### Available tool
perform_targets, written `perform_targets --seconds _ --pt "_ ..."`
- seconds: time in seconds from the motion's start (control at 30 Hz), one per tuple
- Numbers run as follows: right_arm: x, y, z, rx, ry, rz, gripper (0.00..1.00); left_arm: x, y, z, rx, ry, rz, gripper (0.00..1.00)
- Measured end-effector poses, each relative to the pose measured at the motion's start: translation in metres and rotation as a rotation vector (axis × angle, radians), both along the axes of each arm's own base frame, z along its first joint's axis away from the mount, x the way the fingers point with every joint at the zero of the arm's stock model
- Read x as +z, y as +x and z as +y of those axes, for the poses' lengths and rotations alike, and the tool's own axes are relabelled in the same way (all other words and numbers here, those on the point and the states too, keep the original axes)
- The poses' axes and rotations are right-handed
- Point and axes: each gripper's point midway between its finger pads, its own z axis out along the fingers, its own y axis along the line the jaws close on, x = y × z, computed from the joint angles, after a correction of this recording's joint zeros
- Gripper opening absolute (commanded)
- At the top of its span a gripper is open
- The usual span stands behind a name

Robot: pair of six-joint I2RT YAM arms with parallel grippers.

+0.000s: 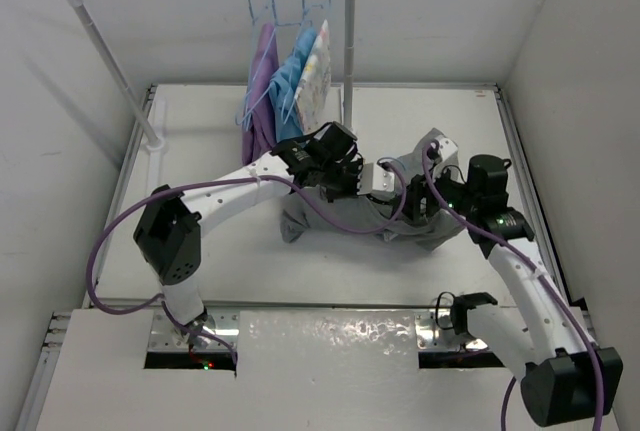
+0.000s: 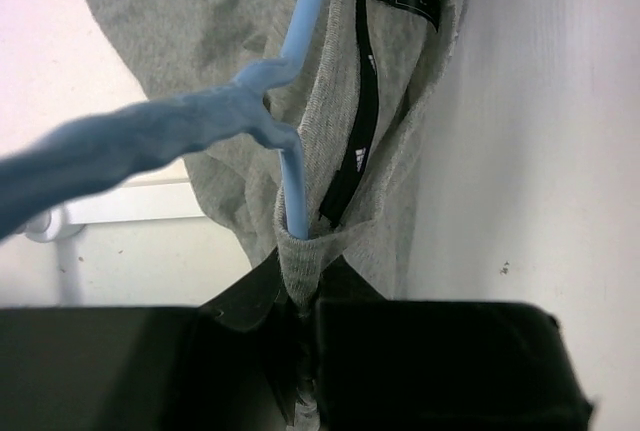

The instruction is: Place the t-shirt on the hanger

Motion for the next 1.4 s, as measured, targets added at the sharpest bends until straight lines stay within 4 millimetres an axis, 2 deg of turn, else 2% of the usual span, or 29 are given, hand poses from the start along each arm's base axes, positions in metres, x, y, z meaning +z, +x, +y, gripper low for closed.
perform_targets --seconds 0.03,0.07,0.13,0.17,0.33,0.43,0.47,0.5,0.53,0.63,0.67,0.83,0.97,1.07,1.17,1.27,1.4 --pt "-0.001 0.002 0.001 0.006 -0.002 -0.004 0.5 -0.001 -0.001 0.0 -0.006 0.002 0.004 0.0" --pt "-0.001 0.005 0.003 0.011 0.002 -0.007 0.33 -0.001 -0.003 0.001 -0.013 0.005 0.011 0.0" --pt "-0.002 0.009 0.008 0.03 0.016 -0.012 0.15 -0.001 -0.006 0.001 -0.024 0.003 0.022 0.0" --pt "-0.004 0.008 0.012 0.053 0.028 -0.004 0.0 0.0 -0.005 0.001 -0.016 0.004 0.02 0.0" --pt "-0.007 -0.002 0.022 0.122 0.057 -0.027 0.0 0.017 0.001 0.003 -0.003 -0.015 0.026 0.02" --pt "0.0 -0.005 0.021 0.125 0.055 -0.076 0.0 0.024 -0.004 0.002 -0.022 -0.033 0.05 0.19" --pt "0.002 -0.005 0.02 0.125 0.052 -0.087 0.0 0.027 -0.005 0.003 -0.028 -0.041 0.062 0.38" --pt "0.002 -0.005 0.02 0.123 0.047 -0.09 0.0 0.03 -0.006 0.004 -0.039 -0.051 0.069 0.44" --pt "0.002 -0.005 0.018 0.117 0.041 -0.092 0.0 0.034 -0.009 0.006 -0.047 -0.063 0.087 0.55" --pt "0.001 -0.005 0.014 0.097 0.021 -0.097 0.0 0.051 -0.013 0.019 -0.051 -0.108 0.118 0.59" --pt "0.001 -0.005 0.012 0.091 0.013 -0.101 0.0 0.058 -0.012 0.025 -0.046 -0.123 0.118 0.66" --pt "0.011 -0.008 0.002 0.058 -0.042 -0.168 0.0 0.085 0.003 0.063 0.011 -0.16 0.072 0.71" --pt "0.024 -0.009 -0.002 0.056 -0.074 -0.209 0.0 0.094 0.008 0.094 0.089 -0.17 0.033 0.75" --pt "0.032 -0.01 -0.002 0.063 -0.084 -0.227 0.0 0.08 0.013 0.11 0.174 -0.153 0.011 0.77" --pt "0.037 -0.012 -0.002 0.069 -0.09 -0.237 0.0 0.042 0.019 0.118 0.25 -0.098 0.046 0.77" --pt "0.043 -0.014 -0.001 0.084 -0.086 -0.243 0.0 0.013 0.033 0.118 0.307 -0.061 0.071 0.77" --pt "0.05 -0.018 0.002 0.102 -0.078 -0.25 0.0 0.006 0.053 0.114 0.342 -0.067 0.027 0.75"
